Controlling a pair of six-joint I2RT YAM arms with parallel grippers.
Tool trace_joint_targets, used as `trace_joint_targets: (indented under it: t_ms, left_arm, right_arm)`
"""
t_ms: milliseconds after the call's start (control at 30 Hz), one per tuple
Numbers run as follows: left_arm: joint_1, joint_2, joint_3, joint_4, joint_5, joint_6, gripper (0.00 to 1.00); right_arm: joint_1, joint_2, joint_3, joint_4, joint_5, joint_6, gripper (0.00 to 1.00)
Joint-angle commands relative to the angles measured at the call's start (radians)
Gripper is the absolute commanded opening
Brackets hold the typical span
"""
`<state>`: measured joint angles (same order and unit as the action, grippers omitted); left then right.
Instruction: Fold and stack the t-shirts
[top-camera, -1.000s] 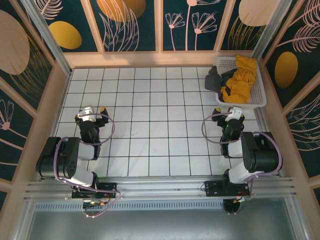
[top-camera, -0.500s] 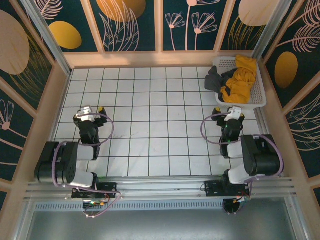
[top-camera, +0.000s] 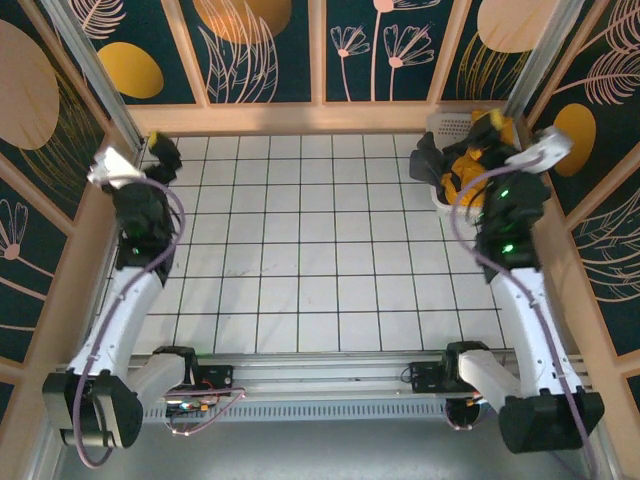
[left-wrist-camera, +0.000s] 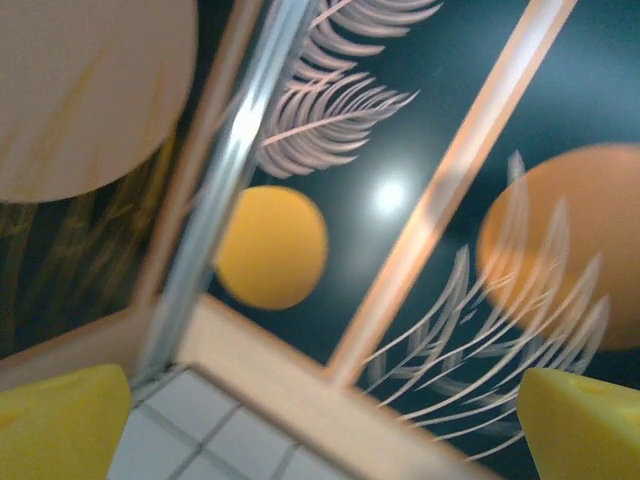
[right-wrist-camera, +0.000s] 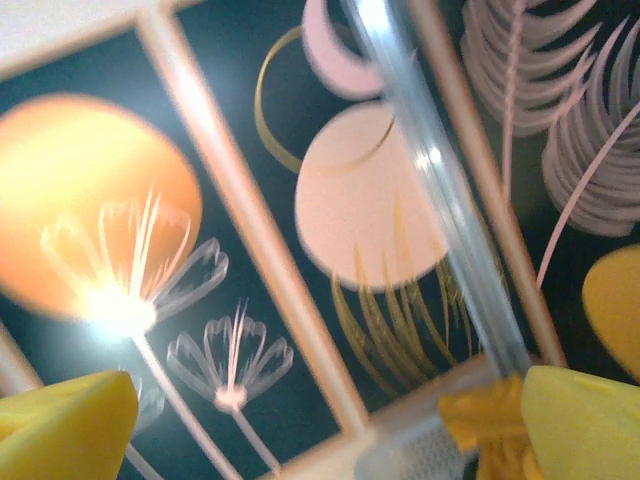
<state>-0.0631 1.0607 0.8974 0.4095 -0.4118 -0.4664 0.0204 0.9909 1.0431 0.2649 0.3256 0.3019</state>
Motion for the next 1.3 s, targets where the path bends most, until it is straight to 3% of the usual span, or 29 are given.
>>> trace_joint_targets:
  t_ms: [0,67,167,300,433,600,700,833,933,967,1267]
  left_arm:
    - [-0.001,0.111,0.148,-0.320,0.179,-0.297,0.99]
    - [-0.001,0.216,0.230,-0.335,0.351,-0.349,0.99]
    - [-0.014,0.341,0.334,-0.380,0.546,-0.409,0.99]
    - [-0.076,0.440,0.456,-0.461,0.692,-0.344,0.90]
    - [-0.184,0.482,0.535,-0.541,0.731,-0.277,0.86]
    - [-0.292,0.481,0.492,-0.519,0.734,-0.302,0.79]
    - [-0.336,0.478,0.477,-0.510,0.729,-0.317,0.73]
    - [-0.356,0.470,0.473,-0.518,0.726,-0.315,0.62]
    - [-0.356,0.452,0.465,-0.524,0.710,-0.308,0.52]
    - [-0.356,0.448,0.462,-0.524,0.706,-0.308,0.50]
    - [-0.357,0.432,0.439,-0.515,0.686,-0.315,0.43]
  right_arm:
    - [-0.092,0.177,0.197,-0.468,-0.116,0.212,0.98]
    - [-0.106,0.308,0.320,-0.595,-0.054,0.211,0.96]
    - [-0.160,0.478,0.454,-0.717,-0.091,0.235,0.93]
    - [-0.205,0.680,0.552,-0.787,-0.163,0.223,0.92]
    - [-0.239,0.863,0.647,-0.821,-0.233,0.205,0.87]
    - [-0.266,1.073,0.786,-0.837,-0.332,0.185,0.80]
    - [-0.269,1.160,0.860,-0.851,-0.355,0.172,0.69]
    - [-0.284,1.173,0.873,-0.841,-0.390,0.218,0.30]
    - [-0.283,1.098,0.801,-0.780,-0.378,0.245,0.04]
    - [-0.283,1.062,0.765,-0.752,-0.371,0.251,0.00]
    - [-0.267,0.698,0.616,-0.568,-0.340,0.267,0.00]
